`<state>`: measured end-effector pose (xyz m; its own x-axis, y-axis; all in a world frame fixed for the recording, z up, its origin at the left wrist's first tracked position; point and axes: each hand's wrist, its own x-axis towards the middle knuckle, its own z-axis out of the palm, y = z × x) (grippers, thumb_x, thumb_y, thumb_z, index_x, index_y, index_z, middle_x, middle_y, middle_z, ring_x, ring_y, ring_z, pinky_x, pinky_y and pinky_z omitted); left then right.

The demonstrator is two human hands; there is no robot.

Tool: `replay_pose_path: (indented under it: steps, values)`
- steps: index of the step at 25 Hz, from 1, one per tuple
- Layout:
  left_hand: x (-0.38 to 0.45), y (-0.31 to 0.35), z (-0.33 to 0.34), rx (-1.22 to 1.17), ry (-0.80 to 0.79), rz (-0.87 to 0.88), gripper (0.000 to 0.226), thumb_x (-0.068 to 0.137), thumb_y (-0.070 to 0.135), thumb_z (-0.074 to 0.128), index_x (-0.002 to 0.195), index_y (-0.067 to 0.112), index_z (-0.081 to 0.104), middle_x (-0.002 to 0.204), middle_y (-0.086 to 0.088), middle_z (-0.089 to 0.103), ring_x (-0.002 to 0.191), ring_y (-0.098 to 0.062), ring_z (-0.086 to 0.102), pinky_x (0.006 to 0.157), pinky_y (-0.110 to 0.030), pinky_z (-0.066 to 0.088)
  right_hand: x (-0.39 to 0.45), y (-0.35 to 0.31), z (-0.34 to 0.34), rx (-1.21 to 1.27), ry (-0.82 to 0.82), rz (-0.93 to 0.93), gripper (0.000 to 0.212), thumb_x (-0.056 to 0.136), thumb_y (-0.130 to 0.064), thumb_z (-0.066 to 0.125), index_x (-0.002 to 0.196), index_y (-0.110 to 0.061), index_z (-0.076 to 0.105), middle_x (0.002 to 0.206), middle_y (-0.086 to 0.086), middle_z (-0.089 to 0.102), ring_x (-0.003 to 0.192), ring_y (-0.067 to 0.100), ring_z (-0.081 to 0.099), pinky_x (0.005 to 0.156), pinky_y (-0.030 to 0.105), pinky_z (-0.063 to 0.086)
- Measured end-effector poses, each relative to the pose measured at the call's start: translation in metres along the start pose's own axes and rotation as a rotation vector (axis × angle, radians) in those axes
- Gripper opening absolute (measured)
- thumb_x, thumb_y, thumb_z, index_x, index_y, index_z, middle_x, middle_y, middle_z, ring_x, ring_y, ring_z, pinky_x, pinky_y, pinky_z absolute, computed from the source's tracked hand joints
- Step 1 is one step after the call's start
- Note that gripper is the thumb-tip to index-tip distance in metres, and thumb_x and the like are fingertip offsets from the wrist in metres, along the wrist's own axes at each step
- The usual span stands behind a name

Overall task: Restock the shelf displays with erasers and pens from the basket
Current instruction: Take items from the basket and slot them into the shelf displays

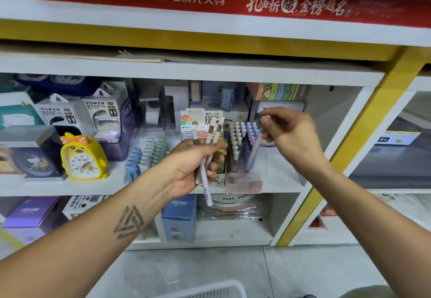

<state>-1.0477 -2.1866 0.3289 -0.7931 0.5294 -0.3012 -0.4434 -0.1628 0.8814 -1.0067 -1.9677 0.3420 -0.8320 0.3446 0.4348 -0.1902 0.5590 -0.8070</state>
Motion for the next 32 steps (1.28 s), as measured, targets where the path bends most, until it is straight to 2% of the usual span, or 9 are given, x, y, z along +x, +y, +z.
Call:
replay_pose_path:
  steps: [2,4,10,15,17,20,25,32]
  values:
    - [0.001,0.0,0.002,-0.021,-0.001,-0.027,0.041,0.087,0.006,0.065,0.124,-0.009,0.058,0.067,-0.011,0.057,0.052,-0.014,0.041,0.041,-0.02,0.035,-0.006,0.006,0.008,-0.206,-0.086,-0.124,0.016,0.097,-0.016,0.064,0.11,-0.015,0.073,0.081,0.001,0.074,0.069,0.008,0.07,0.075,0.033,0.061]
    - [0.001,0.0,0.003,-0.04,-0.025,-0.048,0.041,0.087,0.003,0.061,0.125,-0.01,0.055,0.068,-0.012,0.055,0.052,-0.014,0.041,0.042,-0.02,0.034,-0.01,0.011,0.015,-0.306,-0.134,-0.214,0.015,0.097,-0.016,0.064,0.108,-0.014,0.073,0.08,0.0,0.073,0.07,0.008,0.071,0.076,0.039,0.06]
    - [0.002,-0.003,0.002,-0.048,-0.05,-0.05,0.029,0.092,-0.003,0.055,0.12,-0.008,0.06,0.073,-0.018,0.062,0.053,-0.015,0.048,0.044,-0.021,0.037,-0.015,0.017,0.022,-0.377,-0.194,-0.362,0.01,0.097,-0.015,0.063,0.1,-0.01,0.071,0.082,0.006,0.073,0.075,0.022,0.072,0.073,0.044,0.058]
    - [-0.001,-0.003,0.001,-0.052,-0.087,-0.044,0.028,0.094,-0.004,0.054,0.121,-0.011,0.056,0.079,-0.022,0.065,0.052,-0.015,0.049,0.043,-0.02,0.039,-0.011,0.02,0.023,-0.389,-0.151,-0.291,0.01,0.096,-0.017,0.064,0.105,-0.014,0.068,0.083,0.005,0.073,0.078,0.023,0.071,0.076,0.043,0.057]
    - [-0.002,-0.002,0.001,-0.045,-0.11,-0.035,0.021,0.094,-0.005,0.053,0.114,-0.01,0.057,0.082,-0.024,0.066,0.052,-0.015,0.048,0.043,-0.02,0.038,-0.012,0.02,0.023,-0.331,-0.18,-0.227,0.012,0.097,-0.017,0.063,0.108,-0.02,0.061,0.087,0.003,0.073,0.079,0.018,0.072,0.076,0.044,0.058]
    - [-0.003,-0.002,0.002,-0.018,-0.147,-0.019,0.01,0.095,-0.006,0.052,0.102,-0.002,0.056,0.089,-0.029,0.067,0.053,-0.015,0.048,0.044,-0.021,0.038,-0.014,0.015,0.024,-0.241,-0.235,-0.211,0.018,0.096,-0.015,0.066,0.099,-0.024,0.05,0.086,-0.002,0.071,0.075,0.007,0.072,0.073,0.042,0.06]
    - [-0.003,-0.003,0.003,-0.01,-0.141,-0.002,0.012,0.094,-0.006,0.051,0.104,-0.001,0.058,0.09,-0.029,0.067,0.053,-0.016,0.048,0.045,-0.021,0.038,-0.016,0.013,0.026,-0.306,-0.255,-0.324,0.015,0.093,-0.014,0.069,0.093,-0.016,0.054,0.079,-0.001,0.07,0.074,0.011,0.069,0.067,0.04,0.057]
    - [-0.001,-0.001,0.001,-0.016,-0.096,0.028,0.009,0.095,-0.007,0.051,0.093,0.001,0.055,0.092,-0.031,0.066,0.055,-0.017,0.047,0.045,-0.022,0.037,-0.016,0.017,0.025,-0.246,-0.217,-0.282,0.014,0.093,-0.013,0.069,0.088,-0.014,0.056,0.075,-0.004,0.071,0.071,0.0,0.07,0.066,0.029,0.058]
